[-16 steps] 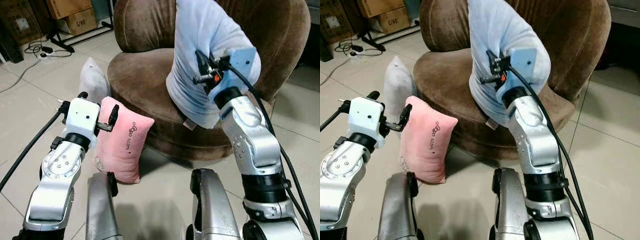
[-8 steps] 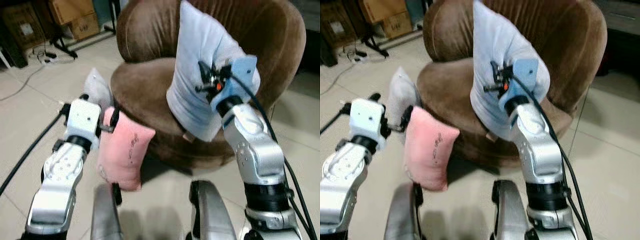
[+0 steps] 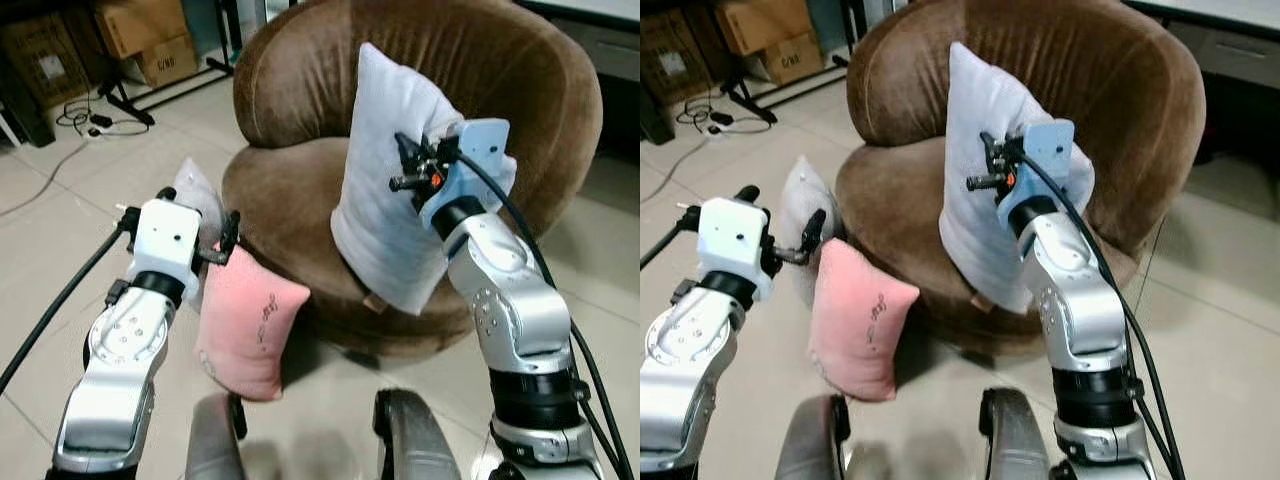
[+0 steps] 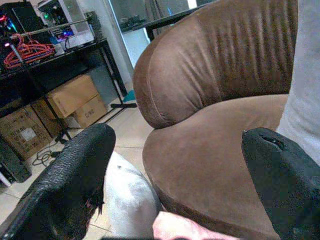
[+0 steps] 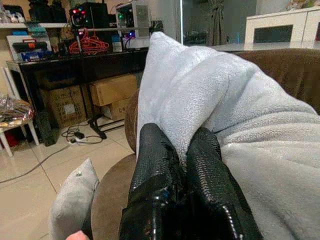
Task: Move the pillow to the sofa from floor
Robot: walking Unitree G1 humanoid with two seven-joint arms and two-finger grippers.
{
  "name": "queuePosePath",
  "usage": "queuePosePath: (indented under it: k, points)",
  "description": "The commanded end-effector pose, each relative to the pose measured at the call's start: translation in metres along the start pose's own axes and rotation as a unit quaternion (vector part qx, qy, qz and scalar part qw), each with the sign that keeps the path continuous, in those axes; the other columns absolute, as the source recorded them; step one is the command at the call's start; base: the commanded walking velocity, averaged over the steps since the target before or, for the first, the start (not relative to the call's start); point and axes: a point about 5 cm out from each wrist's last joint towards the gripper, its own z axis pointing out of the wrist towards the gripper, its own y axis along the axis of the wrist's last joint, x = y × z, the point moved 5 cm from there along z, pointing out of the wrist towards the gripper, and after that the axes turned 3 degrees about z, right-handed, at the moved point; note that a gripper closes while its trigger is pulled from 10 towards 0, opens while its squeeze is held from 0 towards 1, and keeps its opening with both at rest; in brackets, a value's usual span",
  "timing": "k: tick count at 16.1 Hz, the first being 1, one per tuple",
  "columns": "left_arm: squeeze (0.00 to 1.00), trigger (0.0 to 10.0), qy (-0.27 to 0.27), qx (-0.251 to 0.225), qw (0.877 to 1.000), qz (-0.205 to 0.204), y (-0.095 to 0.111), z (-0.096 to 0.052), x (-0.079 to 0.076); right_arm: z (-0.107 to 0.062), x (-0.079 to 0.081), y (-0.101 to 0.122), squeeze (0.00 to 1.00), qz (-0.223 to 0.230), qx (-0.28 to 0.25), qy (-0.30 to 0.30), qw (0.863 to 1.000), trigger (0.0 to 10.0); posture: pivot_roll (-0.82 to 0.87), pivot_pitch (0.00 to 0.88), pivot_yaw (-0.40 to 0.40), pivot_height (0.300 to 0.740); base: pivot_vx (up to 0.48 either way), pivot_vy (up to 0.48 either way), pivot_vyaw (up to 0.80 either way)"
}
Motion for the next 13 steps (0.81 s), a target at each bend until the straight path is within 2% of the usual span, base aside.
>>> queuePosePath:
  k: [1, 11, 13]
  points:
    - [0.00, 10.0, 0.011, -0.003, 1.000, 0.004, 0.0028, -0.0015, 0.0046, -0.0015, 0.0020, 0.0059, 0.00, -0.002, -0.006, 0.003, 1.000, 10.0, -0.08, 0.000, -0.031, 0.630, 0.000, 0.000, 0.00]
    - [0.00, 10.0, 0.016, -0.003, 1.000, 0.001, 0.0052, -0.0035, 0.0100, -0.0044, 0.0076, 0.0061, 0.00, 0.001, 0.001, 0.006, 1.000, 10.0, -0.07, 0.000, -0.036, 0.735, 0.000, 0.000, 0.00]
    - [0.00, 10.0, 0.015, -0.002, 1.000, 0.001, 0.0054, -0.0035, 0.0096, -0.0046, 0.0079, 0.0067, 0.00, 0.001, 0.001, 0.006, 1.000, 10.0, -0.07, 0.000, -0.033, 0.740, 0.000, 0.000, 0.00]
